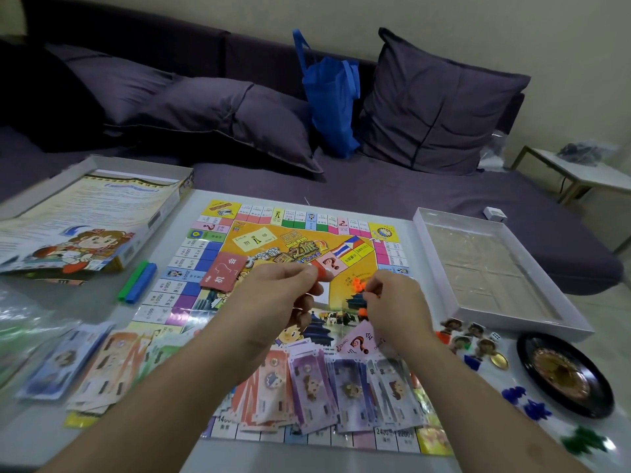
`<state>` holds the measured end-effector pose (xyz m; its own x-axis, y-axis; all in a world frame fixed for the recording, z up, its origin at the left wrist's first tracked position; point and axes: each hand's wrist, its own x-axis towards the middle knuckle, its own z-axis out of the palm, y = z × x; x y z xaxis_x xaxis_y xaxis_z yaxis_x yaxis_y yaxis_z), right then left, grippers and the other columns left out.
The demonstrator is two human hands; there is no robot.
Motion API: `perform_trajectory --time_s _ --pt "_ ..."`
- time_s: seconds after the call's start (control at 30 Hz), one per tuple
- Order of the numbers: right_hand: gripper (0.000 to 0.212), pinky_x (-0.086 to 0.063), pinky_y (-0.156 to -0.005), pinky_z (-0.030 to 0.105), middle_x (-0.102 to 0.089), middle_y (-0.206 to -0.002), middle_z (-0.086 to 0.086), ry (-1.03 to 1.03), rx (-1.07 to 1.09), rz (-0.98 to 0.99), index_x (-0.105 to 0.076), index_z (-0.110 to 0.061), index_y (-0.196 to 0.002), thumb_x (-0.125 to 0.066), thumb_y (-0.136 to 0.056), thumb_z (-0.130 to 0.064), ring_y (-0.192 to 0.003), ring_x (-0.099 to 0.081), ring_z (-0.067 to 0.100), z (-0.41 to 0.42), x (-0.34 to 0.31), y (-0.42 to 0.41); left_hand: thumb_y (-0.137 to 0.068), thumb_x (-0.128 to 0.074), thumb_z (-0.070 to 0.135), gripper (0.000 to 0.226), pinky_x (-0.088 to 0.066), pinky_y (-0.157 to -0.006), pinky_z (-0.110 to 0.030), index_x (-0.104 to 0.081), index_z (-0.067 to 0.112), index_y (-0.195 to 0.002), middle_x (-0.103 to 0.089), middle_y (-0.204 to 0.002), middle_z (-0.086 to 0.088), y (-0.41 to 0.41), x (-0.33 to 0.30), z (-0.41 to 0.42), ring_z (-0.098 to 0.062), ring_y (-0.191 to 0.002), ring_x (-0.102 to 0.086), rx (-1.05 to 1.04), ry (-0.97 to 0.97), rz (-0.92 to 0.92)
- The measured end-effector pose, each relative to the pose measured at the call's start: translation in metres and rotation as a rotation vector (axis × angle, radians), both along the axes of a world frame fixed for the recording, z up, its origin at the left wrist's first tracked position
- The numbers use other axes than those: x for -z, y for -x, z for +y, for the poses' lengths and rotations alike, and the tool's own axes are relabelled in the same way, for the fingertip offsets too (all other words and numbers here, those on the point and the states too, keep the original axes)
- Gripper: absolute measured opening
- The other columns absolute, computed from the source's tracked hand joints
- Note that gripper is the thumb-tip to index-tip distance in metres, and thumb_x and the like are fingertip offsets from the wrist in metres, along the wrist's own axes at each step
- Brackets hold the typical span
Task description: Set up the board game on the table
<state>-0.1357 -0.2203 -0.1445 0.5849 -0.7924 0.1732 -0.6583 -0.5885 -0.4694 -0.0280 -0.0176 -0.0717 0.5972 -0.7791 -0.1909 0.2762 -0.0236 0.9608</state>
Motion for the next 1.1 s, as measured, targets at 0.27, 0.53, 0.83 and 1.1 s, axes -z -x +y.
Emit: perform_trajectory --time_s 0.27,0.53,0.83,1.1 --pt "0.027 -0.065 -0.073 0.036 -0.073 -0.087 -0.001 -0.405 -0.375 -0.469 -0.073 -0.018 -0.098 -0.079 -0.086 0.006 -0.082 -0.076 0.018 0.049 -0.077 0.005 -0.092 -0.078 0.014 0.009 -0.058 -0.072 -0.032 -0.083 0.021 -0.091 -0.075 -0.08 -0.001 -0.006 0.001 0.002 -0.018 -0.072 -0.062 -0.101 -0.055 -0.17" --pt "0.031 -0.061 -0.078 0.03 -0.07 -0.097 -0.011 -0.105 -0.548 -0.401 -0.073 -0.021 -0.108 -0.083 -0.085 -0.003 -0.091 -0.069 0.011 0.073 -0.087 0.022 -0.094 -0.075 0.022 0.007 -0.052 -0.062 -0.026 -0.081 0.02 -0.093 -0.071 -0.082 -0.003 0.002 -0.003 0.008 -0.017 -0.072 -0.06 -0.029 -0.081 -0.25" --pt "0.027 -0.058 -0.078 0.018 -0.068 -0.096 -0.011 0.05 -0.561 -0.311 -0.075 -0.019 -0.104 -0.085 -0.084 -0.005 -0.088 -0.065 0.004 0.075 -0.091 0.024 -0.094 -0.075 0.022 0.004 -0.05 -0.062 -0.021 -0.08 0.023 -0.094 -0.073 -0.085 0.0 0.004 -0.002 0.009 -0.012 -0.071 -0.063 -0.003 -0.074 -0.277" --pt "0.025 -0.058 -0.078 0.023 -0.068 -0.098 -0.007 0.101 -0.569 -0.392 -0.075 -0.015 -0.103 -0.085 -0.084 -0.004 -0.09 -0.065 0.006 0.08 -0.085 0.02 -0.097 -0.072 0.025 0.005 -0.055 -0.068 -0.031 -0.077 0.026 -0.098 -0.073 -0.088 0.002 0.001 -0.004 0.007 -0.013 -0.075 -0.065 0.012 -0.158 -0.434"
